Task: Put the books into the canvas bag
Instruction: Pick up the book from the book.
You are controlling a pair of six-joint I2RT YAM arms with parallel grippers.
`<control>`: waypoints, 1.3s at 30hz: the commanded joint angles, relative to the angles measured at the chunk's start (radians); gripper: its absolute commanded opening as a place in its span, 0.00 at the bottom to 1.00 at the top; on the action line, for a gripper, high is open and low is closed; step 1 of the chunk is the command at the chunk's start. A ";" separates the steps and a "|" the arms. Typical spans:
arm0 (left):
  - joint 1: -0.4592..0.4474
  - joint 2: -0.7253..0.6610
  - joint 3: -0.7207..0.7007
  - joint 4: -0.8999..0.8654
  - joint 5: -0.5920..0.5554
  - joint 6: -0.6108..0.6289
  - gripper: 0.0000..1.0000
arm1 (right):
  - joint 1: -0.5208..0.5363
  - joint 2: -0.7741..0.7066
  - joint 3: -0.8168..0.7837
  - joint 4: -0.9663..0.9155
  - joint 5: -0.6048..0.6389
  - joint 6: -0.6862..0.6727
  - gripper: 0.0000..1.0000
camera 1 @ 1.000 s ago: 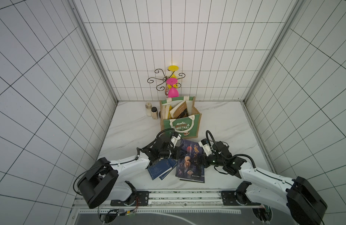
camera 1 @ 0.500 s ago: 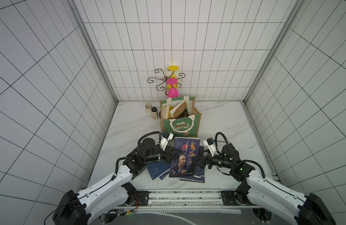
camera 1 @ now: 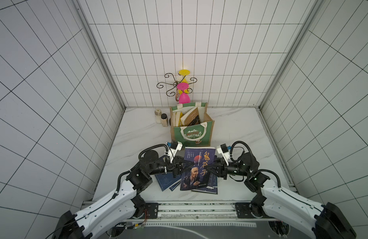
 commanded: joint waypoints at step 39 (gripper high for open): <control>-0.236 0.398 0.590 -0.961 -0.031 0.525 0.38 | 0.121 -0.041 0.405 -1.163 -0.227 -0.391 0.00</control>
